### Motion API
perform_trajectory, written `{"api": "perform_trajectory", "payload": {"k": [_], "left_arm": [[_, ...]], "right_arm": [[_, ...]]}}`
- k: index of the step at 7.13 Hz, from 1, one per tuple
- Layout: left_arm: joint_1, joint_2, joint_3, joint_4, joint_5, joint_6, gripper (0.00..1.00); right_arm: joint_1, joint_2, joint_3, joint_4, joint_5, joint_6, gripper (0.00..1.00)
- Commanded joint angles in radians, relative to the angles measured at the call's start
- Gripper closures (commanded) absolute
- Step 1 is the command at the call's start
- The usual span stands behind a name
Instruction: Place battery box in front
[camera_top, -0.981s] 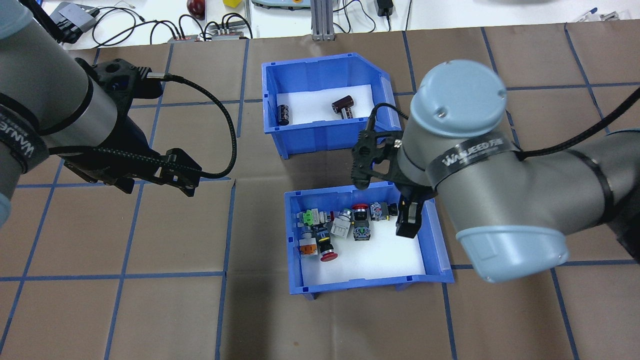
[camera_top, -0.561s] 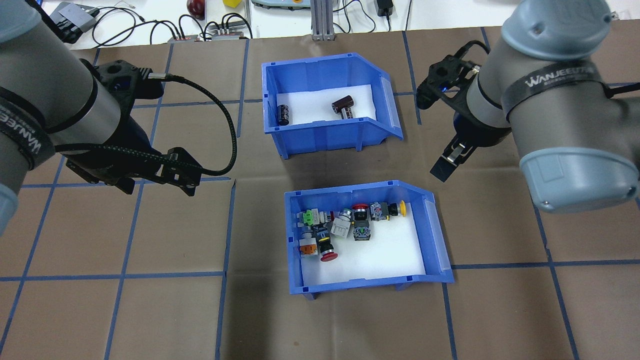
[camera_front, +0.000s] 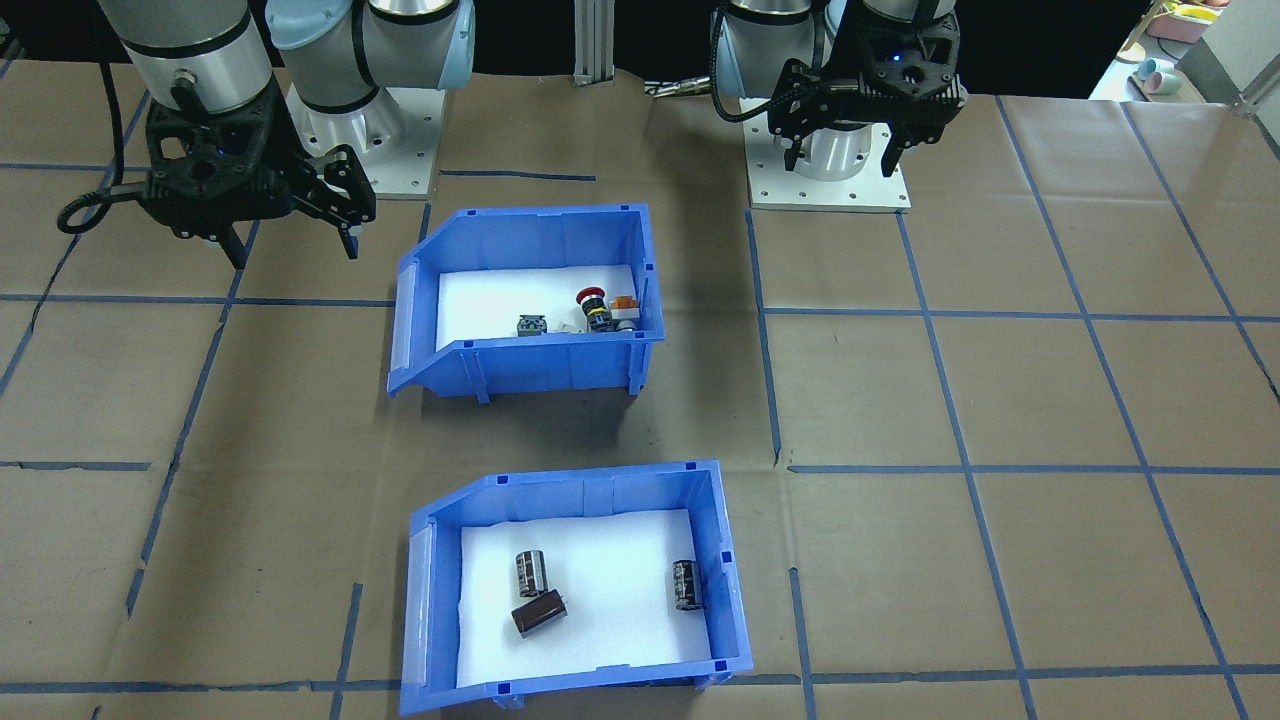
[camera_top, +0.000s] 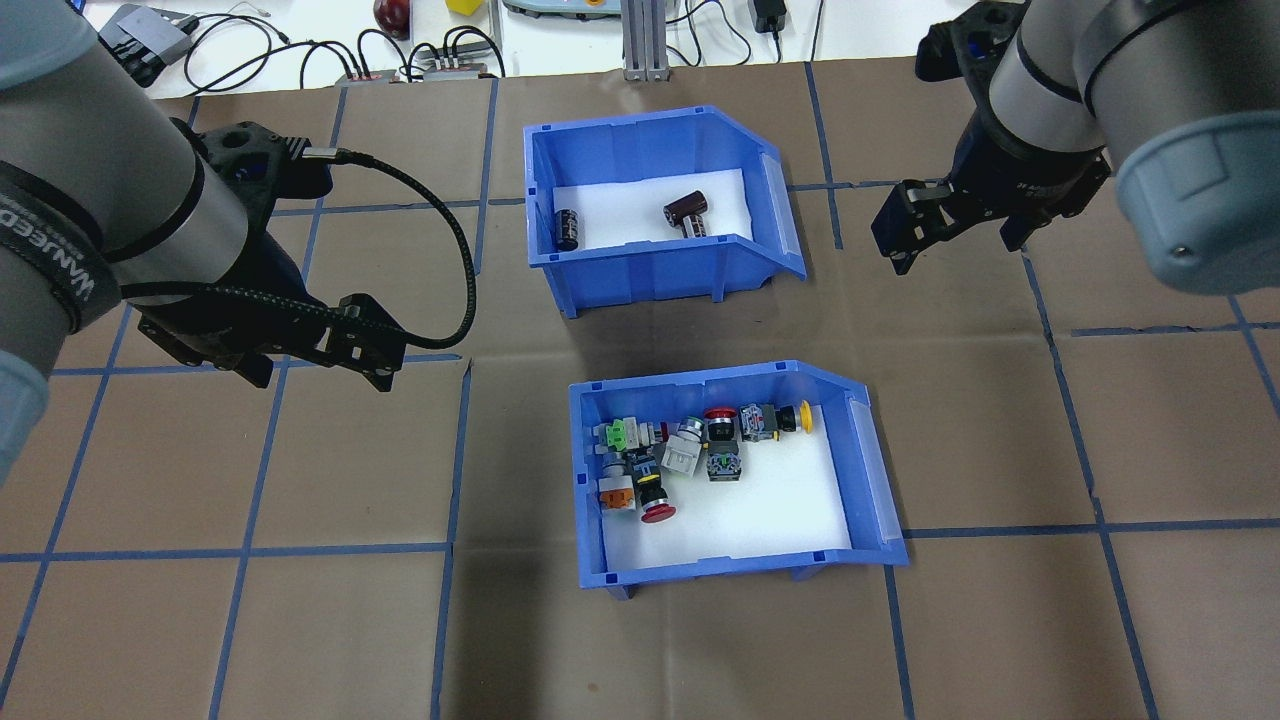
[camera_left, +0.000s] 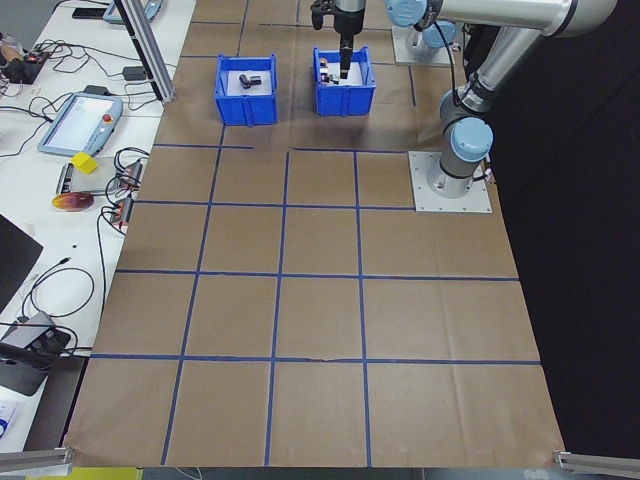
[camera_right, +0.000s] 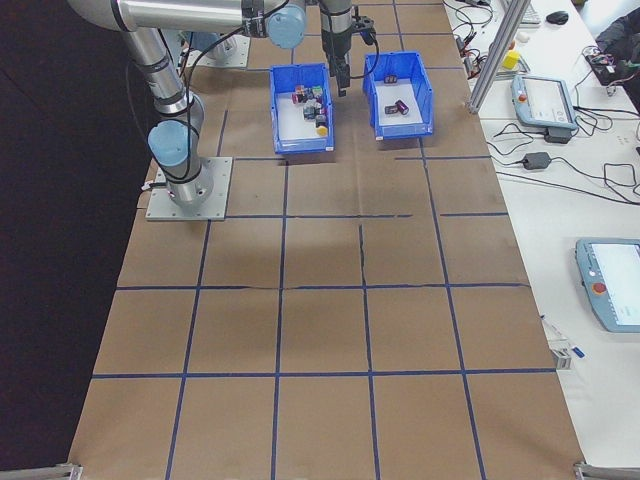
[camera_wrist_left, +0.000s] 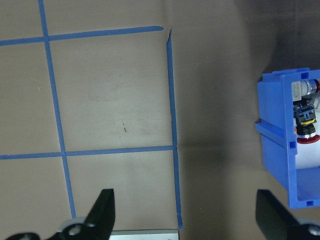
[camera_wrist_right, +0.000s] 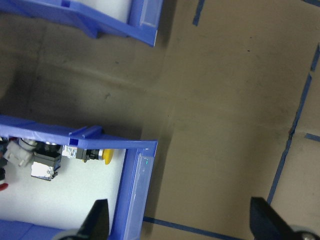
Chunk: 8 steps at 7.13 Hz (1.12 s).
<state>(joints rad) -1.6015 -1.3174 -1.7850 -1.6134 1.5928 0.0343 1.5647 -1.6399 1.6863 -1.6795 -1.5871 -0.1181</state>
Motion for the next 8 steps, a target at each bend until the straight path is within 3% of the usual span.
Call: {"api": "perform_trajectory", "payload": {"k": [1,8], "left_arm": [[0.000,-0.003,-0.008,0.001,-0.007,-0.002,0.01],[-0.005,-0.006,-0.016,0.001,-0.007,-0.010,0.01]], "right_arm": [[-0.003,0.006,-0.020,0.053,0.001,0.159,0.00],[-0.002,0.008,-0.017,0.067,0.002,0.178,0.00]]}}
